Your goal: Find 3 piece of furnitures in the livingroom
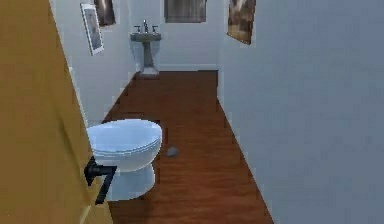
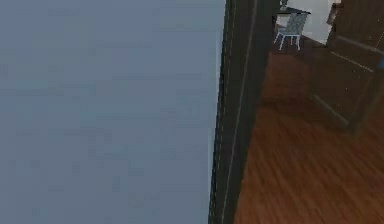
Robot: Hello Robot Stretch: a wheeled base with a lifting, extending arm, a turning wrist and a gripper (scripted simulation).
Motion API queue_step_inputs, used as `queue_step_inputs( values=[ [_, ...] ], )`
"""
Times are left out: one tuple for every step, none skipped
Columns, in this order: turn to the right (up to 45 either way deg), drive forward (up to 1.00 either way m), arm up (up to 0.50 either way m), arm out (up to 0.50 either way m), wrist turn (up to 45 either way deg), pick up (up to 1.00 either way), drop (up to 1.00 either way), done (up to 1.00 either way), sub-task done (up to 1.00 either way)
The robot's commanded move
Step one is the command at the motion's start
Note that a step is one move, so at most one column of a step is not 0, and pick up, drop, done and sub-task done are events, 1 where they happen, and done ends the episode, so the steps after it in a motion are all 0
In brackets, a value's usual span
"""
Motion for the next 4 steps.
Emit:
queue_step_inputs(
  values=[
    [3.0,0.00,0.00,0.00,0.0,0.00,0.00,0.00,0.00],
    [0.0,1.00,0.00,0.00,0.0,0.00,0.00,0.00,0.00],
    [0.0,1.00,0.00,0.00,0.0,0.00,0.00,0.00,0.00],
    [0.0,1.00,0.00,0.00,0.0,0.00,0.00,0.00,0.00]
  ],
)
